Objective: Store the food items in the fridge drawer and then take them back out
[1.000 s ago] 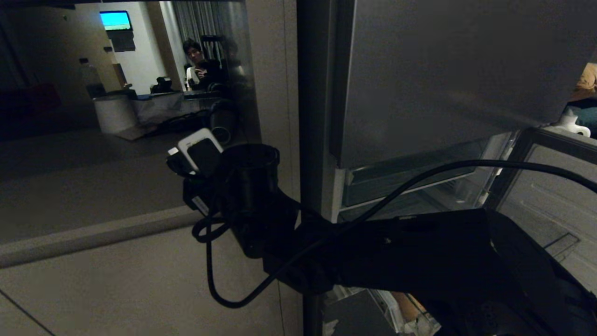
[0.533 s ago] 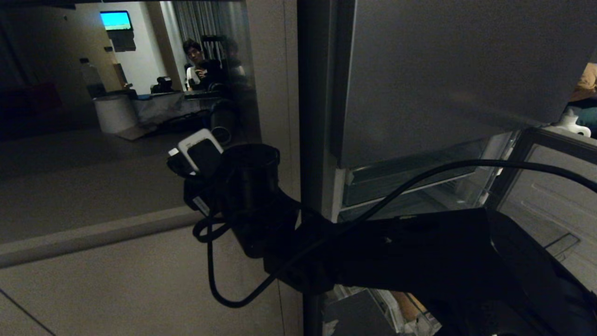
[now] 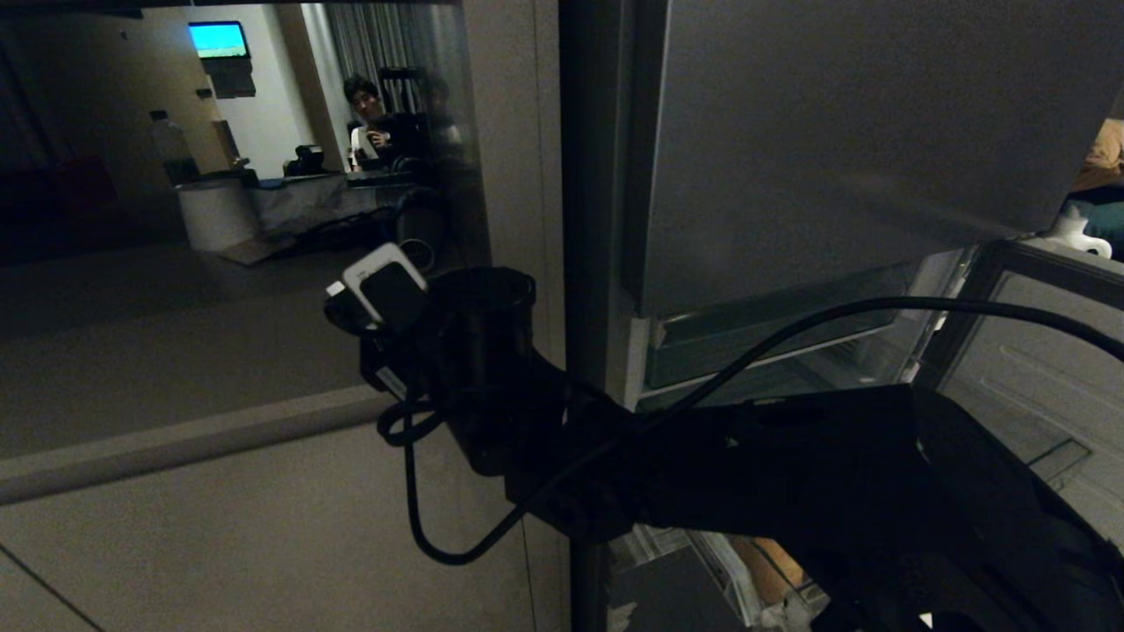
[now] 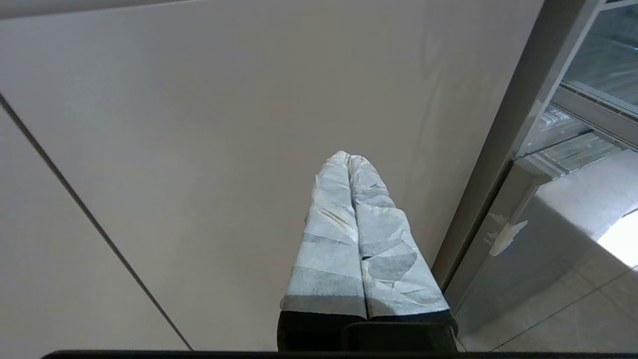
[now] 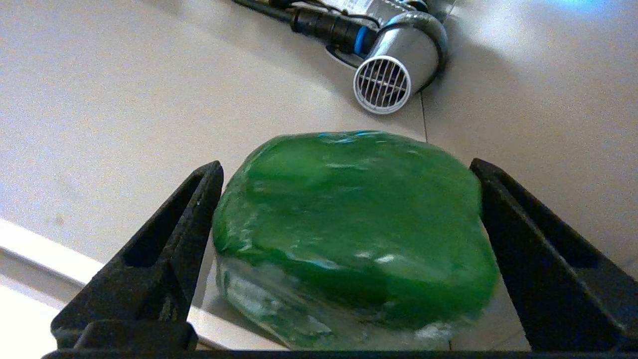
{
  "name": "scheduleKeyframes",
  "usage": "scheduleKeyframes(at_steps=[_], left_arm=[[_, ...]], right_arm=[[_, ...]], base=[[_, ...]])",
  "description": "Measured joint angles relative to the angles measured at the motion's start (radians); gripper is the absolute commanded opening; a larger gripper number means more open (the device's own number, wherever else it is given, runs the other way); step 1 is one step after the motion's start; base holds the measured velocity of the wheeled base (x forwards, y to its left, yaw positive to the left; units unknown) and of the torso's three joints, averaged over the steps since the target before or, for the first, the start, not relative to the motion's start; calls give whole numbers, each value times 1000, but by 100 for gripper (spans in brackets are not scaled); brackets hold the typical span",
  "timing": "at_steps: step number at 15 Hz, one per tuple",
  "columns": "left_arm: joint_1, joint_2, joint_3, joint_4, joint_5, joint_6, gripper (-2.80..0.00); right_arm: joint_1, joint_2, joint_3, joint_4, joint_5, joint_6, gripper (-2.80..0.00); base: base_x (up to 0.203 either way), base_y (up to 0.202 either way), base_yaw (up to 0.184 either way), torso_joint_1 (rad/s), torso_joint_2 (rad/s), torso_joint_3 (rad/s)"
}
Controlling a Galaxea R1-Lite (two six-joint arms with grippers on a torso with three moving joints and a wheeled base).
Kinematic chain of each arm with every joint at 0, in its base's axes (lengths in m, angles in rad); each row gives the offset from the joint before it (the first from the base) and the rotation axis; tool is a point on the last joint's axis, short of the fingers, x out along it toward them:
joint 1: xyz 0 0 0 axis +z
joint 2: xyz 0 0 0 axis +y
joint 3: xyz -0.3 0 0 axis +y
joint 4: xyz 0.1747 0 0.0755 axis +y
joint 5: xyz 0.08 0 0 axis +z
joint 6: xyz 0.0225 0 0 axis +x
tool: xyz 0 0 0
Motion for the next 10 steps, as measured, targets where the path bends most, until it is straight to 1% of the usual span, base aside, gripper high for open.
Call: scheduleKeyframes(at_steps=[5, 10], left_arm=[[0, 0, 0, 0, 0, 0, -280], [0, 0, 0, 0, 0, 0, -280]], right_arm=[[28, -8, 0, -14, 0, -13, 0], [33, -18, 1, -16, -2, -13, 0]], base=[[0, 0, 0, 0, 0, 0], [0, 0, 0, 0, 0, 0]])
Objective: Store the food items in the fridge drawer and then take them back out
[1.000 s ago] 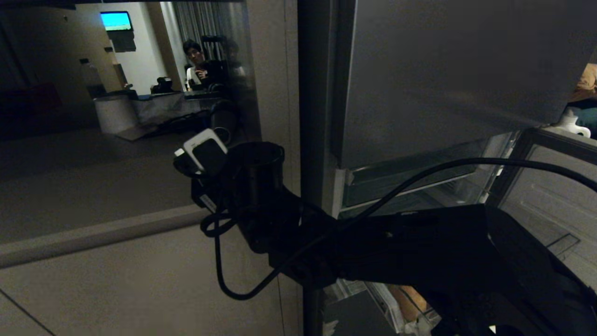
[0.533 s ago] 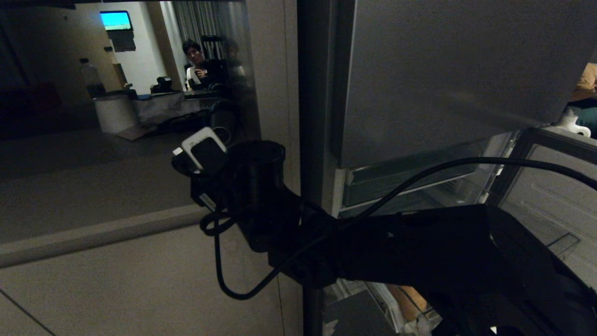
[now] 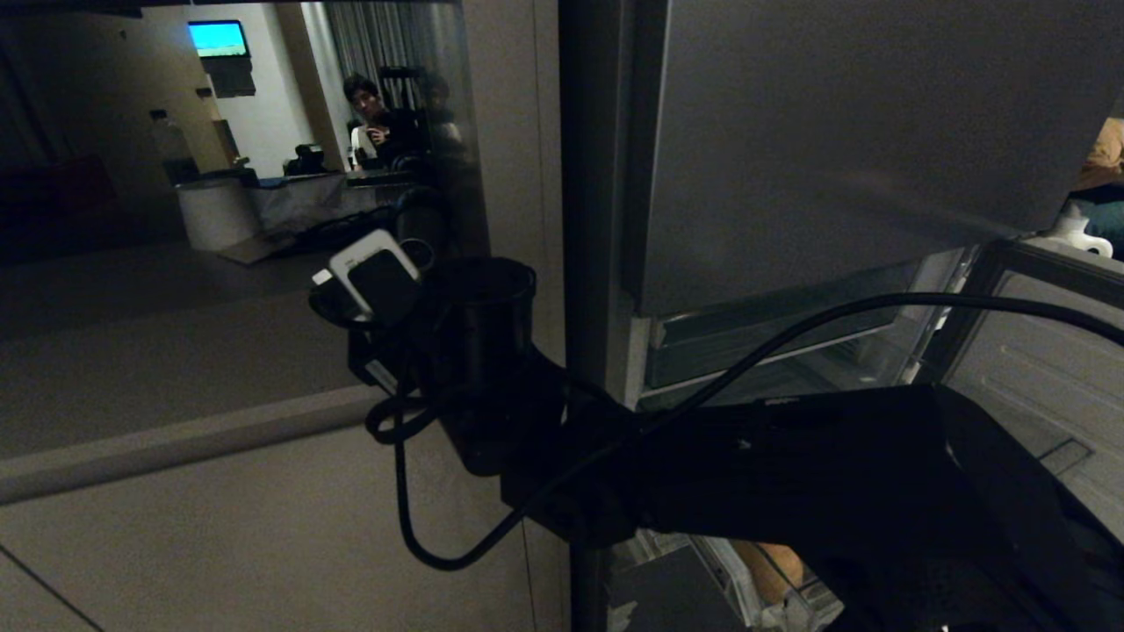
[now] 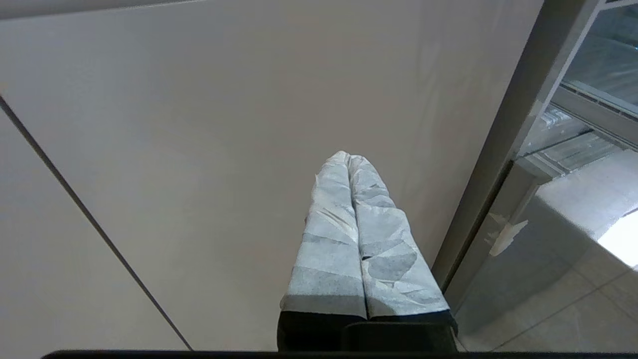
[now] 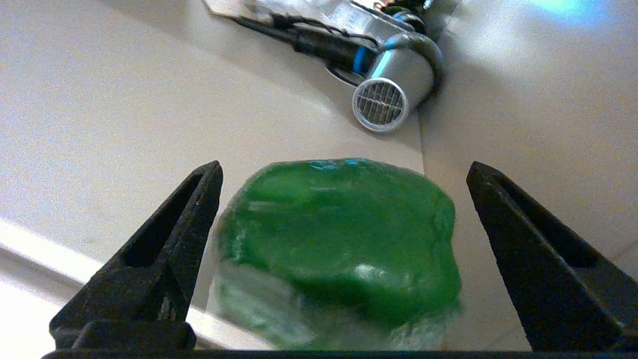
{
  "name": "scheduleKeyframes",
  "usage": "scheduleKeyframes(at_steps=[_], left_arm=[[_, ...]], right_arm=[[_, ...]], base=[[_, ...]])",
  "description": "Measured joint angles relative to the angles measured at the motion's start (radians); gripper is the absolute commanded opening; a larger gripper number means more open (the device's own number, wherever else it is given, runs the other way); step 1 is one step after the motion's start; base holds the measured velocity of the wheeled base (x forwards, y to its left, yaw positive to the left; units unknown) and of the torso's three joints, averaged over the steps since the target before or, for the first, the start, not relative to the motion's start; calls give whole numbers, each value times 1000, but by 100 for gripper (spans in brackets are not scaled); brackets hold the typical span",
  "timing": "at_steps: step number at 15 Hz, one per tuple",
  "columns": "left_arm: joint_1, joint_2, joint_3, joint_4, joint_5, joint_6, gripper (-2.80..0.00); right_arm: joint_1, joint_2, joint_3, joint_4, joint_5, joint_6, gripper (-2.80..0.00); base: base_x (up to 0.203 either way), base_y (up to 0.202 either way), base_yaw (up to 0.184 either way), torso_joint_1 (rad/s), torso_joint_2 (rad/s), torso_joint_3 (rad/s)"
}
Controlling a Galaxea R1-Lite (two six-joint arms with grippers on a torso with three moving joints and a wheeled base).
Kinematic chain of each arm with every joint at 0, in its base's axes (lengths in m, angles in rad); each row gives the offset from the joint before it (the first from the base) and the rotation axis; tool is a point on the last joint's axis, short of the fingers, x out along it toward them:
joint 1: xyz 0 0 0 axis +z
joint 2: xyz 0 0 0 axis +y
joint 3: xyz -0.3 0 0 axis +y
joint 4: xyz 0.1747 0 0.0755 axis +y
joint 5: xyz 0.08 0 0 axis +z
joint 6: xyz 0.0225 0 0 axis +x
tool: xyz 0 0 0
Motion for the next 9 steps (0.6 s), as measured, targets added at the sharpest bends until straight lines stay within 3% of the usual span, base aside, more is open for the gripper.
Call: scheduleKeyframes(at_steps=[9], left_arm=[[0, 0, 0, 0, 0, 0, -280]], right_arm=[[19, -41, 0, 3, -7, -1, 0]], base=[[0, 0, 0, 0, 0, 0]])
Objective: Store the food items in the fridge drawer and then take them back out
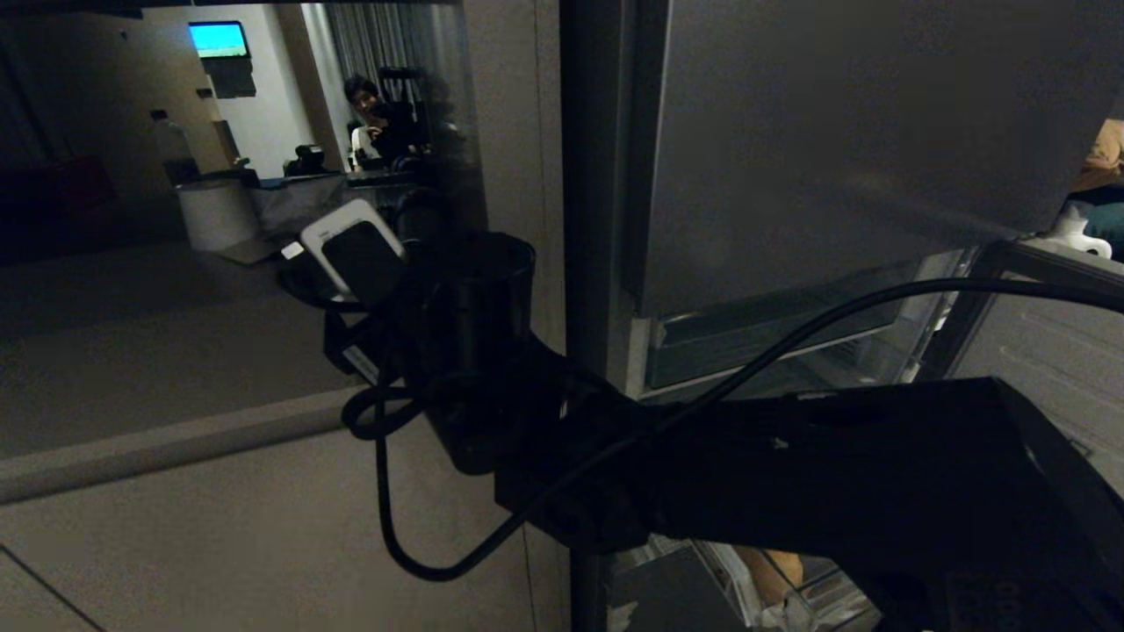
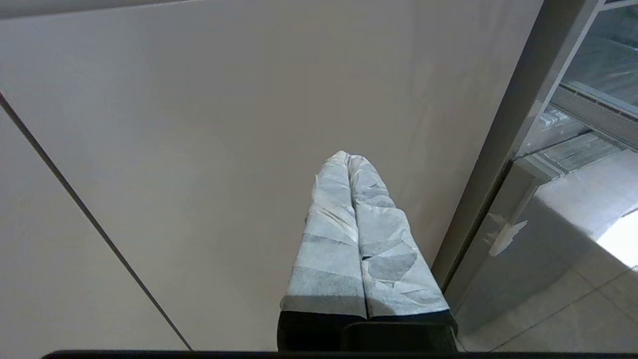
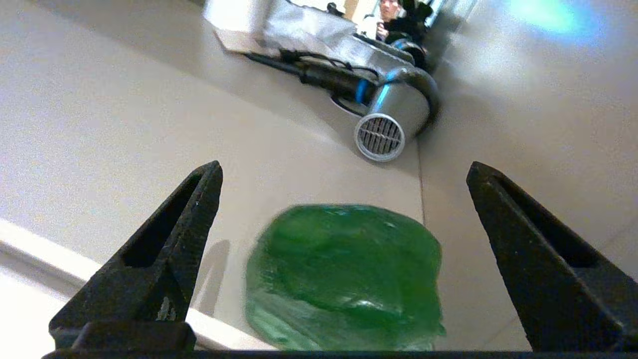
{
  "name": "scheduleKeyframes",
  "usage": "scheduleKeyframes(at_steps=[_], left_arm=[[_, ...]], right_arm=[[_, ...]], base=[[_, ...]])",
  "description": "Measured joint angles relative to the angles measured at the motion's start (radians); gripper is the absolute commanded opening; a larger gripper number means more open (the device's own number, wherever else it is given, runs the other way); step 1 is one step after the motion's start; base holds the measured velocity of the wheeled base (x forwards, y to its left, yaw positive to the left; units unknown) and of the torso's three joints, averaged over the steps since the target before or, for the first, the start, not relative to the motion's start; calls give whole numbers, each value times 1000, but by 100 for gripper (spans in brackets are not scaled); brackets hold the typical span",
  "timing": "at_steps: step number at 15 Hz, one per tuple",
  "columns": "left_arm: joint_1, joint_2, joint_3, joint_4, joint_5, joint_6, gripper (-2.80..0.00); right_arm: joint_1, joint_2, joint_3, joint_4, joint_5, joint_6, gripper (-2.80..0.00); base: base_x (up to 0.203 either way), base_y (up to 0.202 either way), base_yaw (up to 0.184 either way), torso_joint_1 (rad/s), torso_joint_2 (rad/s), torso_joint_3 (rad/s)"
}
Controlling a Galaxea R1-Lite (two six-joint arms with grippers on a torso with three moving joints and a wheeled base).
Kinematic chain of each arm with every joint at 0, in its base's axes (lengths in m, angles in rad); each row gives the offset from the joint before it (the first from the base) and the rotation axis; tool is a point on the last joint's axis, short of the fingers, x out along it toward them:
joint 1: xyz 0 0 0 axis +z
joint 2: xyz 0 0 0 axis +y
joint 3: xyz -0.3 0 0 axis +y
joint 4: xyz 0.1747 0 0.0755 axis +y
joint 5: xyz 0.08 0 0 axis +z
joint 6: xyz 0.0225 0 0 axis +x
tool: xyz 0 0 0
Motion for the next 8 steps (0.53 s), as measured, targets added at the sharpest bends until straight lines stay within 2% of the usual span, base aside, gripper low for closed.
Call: scheduleKeyframes(at_steps=[4, 8], left_arm=[[0, 0, 0, 0, 0, 0, -280], [0, 0, 0, 0, 0, 0, -280]], right_arm=[[14, -25, 33, 0, -2, 2, 0], [49, -80, 143, -2, -12, 9, 0]], base=[[0, 0, 0, 0, 0, 0], [0, 0, 0, 0, 0, 0]])
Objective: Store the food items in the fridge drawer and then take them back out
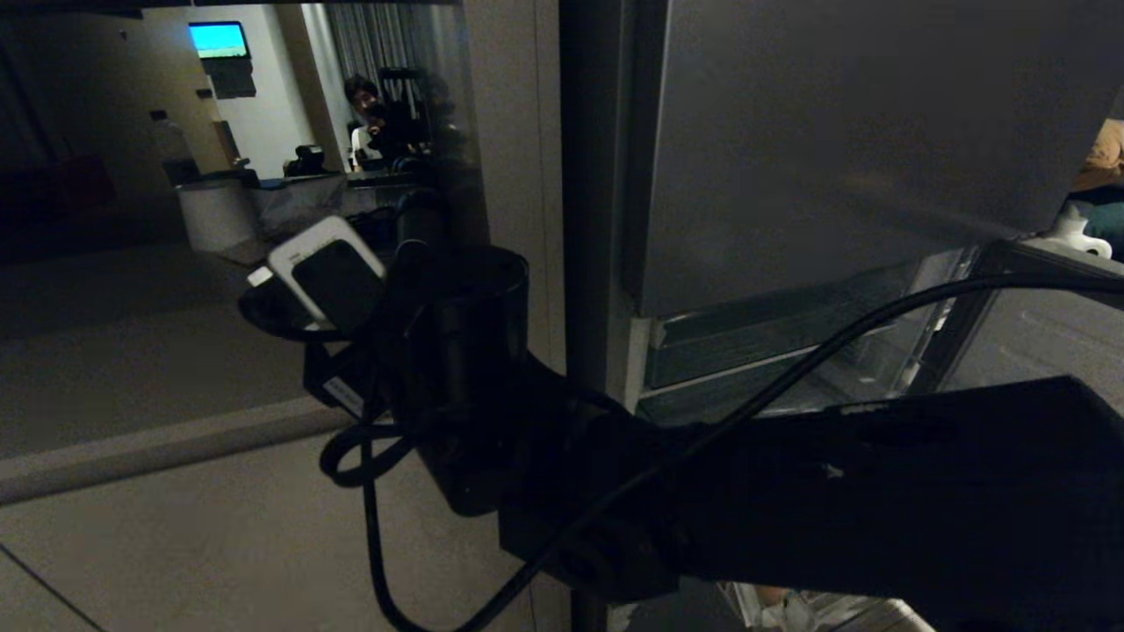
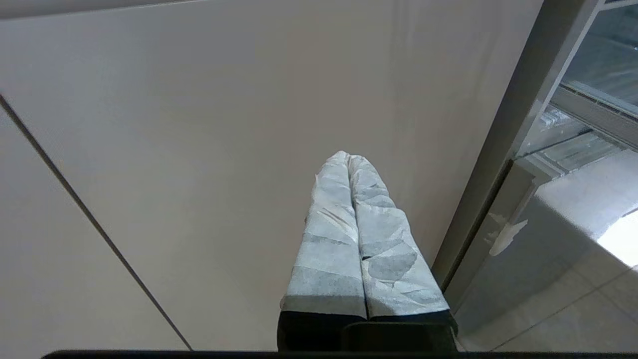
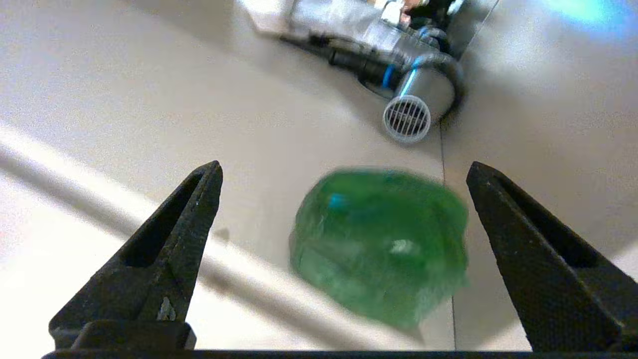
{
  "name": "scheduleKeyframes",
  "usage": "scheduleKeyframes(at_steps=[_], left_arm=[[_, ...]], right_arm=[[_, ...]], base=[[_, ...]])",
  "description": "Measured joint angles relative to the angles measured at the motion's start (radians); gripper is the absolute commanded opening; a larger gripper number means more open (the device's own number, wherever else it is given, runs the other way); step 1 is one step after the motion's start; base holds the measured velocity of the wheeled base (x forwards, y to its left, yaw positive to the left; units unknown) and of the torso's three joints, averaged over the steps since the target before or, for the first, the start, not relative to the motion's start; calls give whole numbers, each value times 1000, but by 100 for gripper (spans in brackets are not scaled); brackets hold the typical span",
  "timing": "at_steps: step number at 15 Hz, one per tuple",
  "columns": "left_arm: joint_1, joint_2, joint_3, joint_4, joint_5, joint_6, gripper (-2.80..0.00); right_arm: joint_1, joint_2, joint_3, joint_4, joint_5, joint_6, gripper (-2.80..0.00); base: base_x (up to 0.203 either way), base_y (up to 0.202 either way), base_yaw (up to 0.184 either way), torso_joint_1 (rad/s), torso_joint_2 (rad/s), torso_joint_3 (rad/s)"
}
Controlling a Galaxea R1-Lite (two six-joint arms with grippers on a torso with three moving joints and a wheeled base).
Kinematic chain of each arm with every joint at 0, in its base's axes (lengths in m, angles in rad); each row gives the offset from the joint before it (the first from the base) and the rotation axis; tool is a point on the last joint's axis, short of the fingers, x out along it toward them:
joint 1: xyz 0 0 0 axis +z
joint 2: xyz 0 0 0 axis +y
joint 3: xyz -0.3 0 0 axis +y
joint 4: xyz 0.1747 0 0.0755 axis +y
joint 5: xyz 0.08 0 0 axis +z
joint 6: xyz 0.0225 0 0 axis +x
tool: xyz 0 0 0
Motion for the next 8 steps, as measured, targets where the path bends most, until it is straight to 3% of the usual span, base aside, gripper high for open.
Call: scheduleKeyframes(at_steps=[3, 4, 8], left_arm=[[0, 0, 0, 0, 0, 0, -280], [0, 0, 0, 0, 0, 0, -280], [0, 0, 0, 0, 0, 0, -280]], right_arm=[[21, -56, 111, -29, -14, 5, 0], [26, -76, 153, -49, -18, 5, -280], [42, -137, 276, -107, -23, 12, -280]], base=[[0, 0, 0, 0, 0, 0], [0, 0, 0, 0, 0, 0], [0, 0, 0, 0, 0, 0]])
